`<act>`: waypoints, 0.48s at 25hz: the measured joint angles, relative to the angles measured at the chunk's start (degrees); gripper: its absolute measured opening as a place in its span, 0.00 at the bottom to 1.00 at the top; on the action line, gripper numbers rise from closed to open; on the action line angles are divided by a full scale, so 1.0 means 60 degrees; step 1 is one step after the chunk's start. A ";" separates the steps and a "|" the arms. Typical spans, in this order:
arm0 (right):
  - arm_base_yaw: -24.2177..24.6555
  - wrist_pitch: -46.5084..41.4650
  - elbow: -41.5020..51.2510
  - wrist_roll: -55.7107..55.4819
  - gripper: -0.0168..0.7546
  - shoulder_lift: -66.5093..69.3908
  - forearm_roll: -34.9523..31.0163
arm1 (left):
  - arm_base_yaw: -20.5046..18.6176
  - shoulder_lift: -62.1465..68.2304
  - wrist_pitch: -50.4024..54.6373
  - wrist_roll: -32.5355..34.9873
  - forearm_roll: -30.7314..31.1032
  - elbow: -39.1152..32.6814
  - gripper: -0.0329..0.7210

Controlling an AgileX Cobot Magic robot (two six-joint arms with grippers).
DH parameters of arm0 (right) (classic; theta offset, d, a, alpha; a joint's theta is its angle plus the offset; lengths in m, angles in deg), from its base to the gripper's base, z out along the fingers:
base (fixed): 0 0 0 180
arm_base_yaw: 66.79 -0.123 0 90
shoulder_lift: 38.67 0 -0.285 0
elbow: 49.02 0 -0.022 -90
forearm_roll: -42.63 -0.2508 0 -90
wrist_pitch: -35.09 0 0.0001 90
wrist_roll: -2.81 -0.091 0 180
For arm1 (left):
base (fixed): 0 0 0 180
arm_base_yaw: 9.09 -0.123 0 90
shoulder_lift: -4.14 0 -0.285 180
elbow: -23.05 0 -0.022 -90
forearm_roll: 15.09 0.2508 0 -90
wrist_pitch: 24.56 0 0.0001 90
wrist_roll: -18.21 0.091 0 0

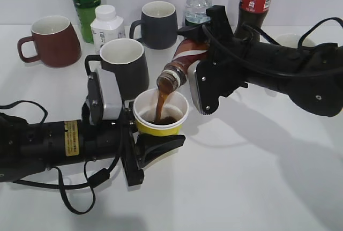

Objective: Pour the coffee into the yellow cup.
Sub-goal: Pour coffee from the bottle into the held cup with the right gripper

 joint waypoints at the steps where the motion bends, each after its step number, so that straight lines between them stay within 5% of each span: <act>1: 0.0000 0.0000 0.0000 0.0029 0.67 0.0000 0.0000 | 0.0000 0.0000 0.0000 0.0000 0.0000 0.0000 0.55; 12: 0.0000 0.0008 0.0000 0.0247 0.67 0.0000 0.0000 | 0.0000 0.0000 0.0003 0.0000 0.0000 0.0000 0.55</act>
